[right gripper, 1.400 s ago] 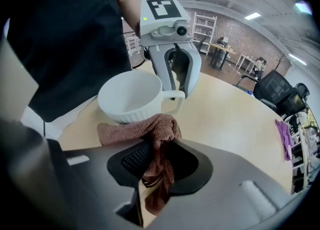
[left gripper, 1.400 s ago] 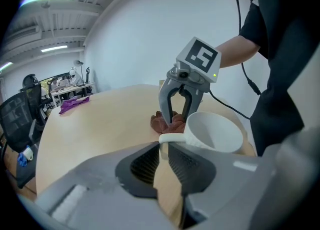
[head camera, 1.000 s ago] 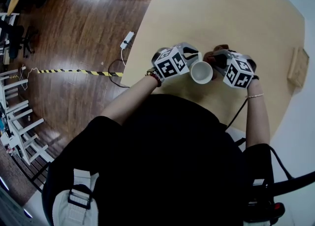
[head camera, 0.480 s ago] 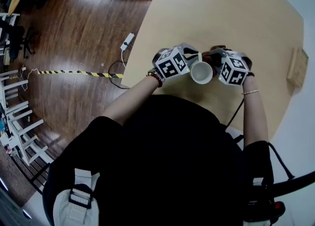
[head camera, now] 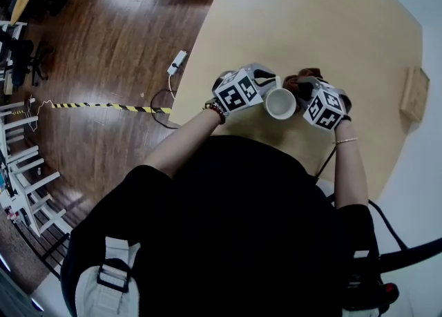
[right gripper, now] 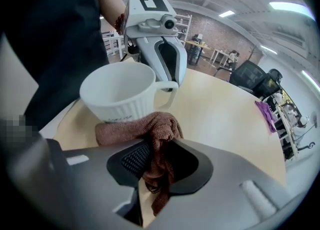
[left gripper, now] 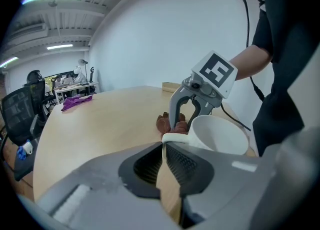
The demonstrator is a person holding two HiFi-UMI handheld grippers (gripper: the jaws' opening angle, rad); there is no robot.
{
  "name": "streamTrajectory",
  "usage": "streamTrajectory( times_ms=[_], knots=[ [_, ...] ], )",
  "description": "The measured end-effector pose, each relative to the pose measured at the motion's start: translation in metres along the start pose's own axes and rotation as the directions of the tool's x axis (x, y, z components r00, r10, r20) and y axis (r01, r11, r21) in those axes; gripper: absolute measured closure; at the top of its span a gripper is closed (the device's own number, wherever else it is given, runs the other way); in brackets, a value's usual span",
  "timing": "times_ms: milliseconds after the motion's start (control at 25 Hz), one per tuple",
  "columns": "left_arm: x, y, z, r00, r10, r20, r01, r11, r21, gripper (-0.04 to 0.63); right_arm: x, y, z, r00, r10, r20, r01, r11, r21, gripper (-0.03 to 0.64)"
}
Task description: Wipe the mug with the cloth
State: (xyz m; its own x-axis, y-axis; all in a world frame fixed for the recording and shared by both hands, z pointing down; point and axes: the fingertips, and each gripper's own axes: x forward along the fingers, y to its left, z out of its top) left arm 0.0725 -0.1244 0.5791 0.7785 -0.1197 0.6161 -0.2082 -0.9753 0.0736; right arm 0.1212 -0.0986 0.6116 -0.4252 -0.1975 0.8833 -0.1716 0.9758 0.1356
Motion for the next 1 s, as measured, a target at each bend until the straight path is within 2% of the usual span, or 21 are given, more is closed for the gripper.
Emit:
streamTrajectory(
  times_ms=[200, 360, 480, 640, 840, 1000],
  knots=[
    [-0.002, -0.001, -0.003, 1.0, 0.009, 0.004, -0.009, 1.0, -0.009, 0.571, -0.022, 0.016, -0.036, 0.997, -0.048, -0.054, 0.053, 0.993, 0.106, 0.515],
    [-0.01, -0.004, -0.012, 1.0, 0.018, 0.003, -0.018, 1.0, -0.025, 0.571, -0.039, 0.048, -0.055, 0.994, -0.085, -0.069, 0.099, 0.964, 0.245, 0.511],
    [-0.022, -0.008, -0.018, 0.999, 0.032, 0.034, -0.029, 0.997, -0.076, 0.574, -0.051, 0.062, -0.053, 0.983, -0.185, -0.001, 0.172, 0.907, 0.384, 0.497],
    [-0.042, -0.01, -0.022, 0.994, 0.074, 0.076, -0.063, 0.989, -0.132, 0.574, -0.069, 0.072, -0.047, 0.946, -0.314, 0.081, 0.226, 0.818, 0.528, 0.444],
    [-0.065, -0.008, -0.024, 0.981, 0.149, 0.126, -0.121, 0.97, -0.211, 0.555, -0.089, 0.078, -0.054, 0.891, -0.438, 0.118, 0.262, 0.71, 0.654, 0.385],
    [-0.087, -0.006, -0.006, 0.96, 0.189, 0.206, -0.133, 0.957, -0.258, 0.551, -0.109, 0.075, -0.048, 0.836, -0.525, 0.156, 0.281, 0.656, 0.701, 0.337]
  ],
)
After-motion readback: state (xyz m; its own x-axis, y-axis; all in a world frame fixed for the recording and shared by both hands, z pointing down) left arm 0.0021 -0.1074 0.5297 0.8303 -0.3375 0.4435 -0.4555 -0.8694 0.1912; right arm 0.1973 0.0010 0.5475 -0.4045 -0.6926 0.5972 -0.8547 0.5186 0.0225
